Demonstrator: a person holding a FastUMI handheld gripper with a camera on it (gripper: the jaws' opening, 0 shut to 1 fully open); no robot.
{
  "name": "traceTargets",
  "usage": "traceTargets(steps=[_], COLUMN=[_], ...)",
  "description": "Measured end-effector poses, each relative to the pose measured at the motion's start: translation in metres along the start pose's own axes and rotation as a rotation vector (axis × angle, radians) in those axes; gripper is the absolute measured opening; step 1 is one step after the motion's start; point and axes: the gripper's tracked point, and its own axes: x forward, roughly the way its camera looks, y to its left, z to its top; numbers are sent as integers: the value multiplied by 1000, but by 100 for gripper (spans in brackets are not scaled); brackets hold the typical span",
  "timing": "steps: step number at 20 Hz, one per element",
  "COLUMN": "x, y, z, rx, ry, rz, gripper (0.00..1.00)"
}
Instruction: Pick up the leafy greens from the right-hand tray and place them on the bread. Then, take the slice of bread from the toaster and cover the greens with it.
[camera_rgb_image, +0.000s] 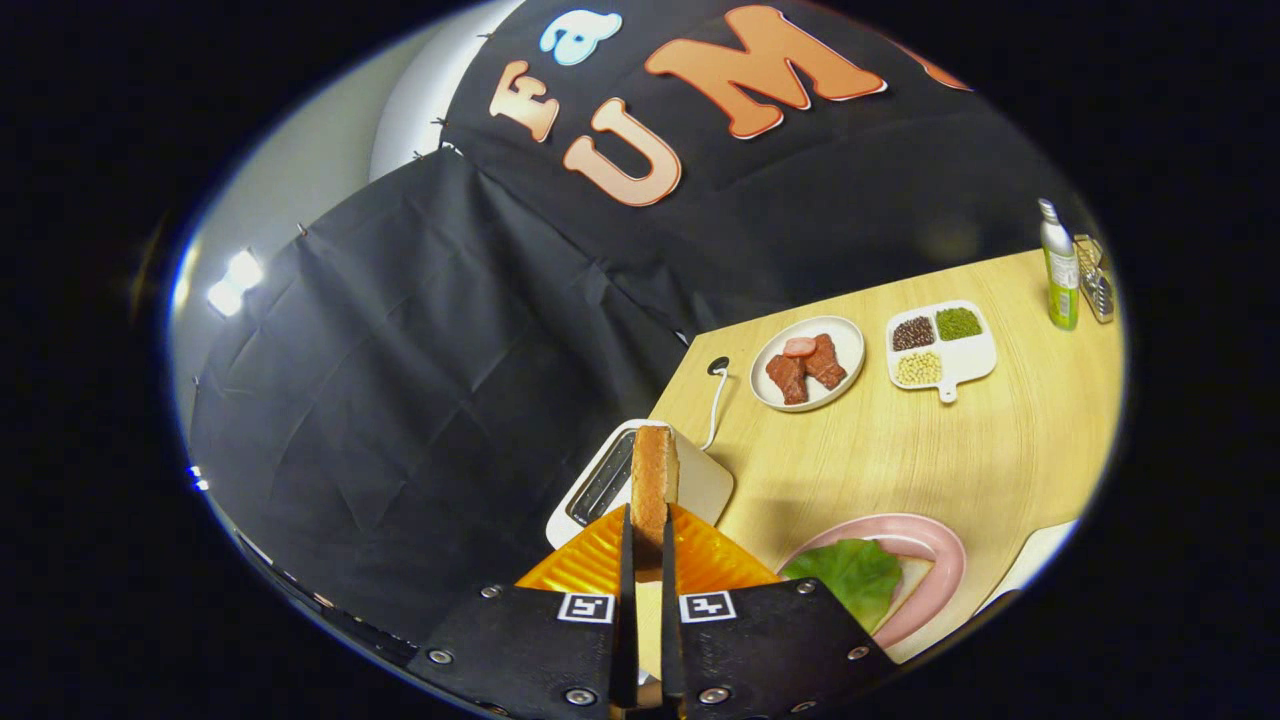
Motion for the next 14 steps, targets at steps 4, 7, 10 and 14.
traceTargets(steps=[4, 7, 10, 14], x=[-14, -18, -18, -16], y=[-21, -39, -57, -82], z=[-10, -24, -39, -58], rx=[40, 59, 94, 123], ry=[-15, -3, 3, 27], rz=[-8, -20, -30, -55], gripper=[9, 9, 9, 9])
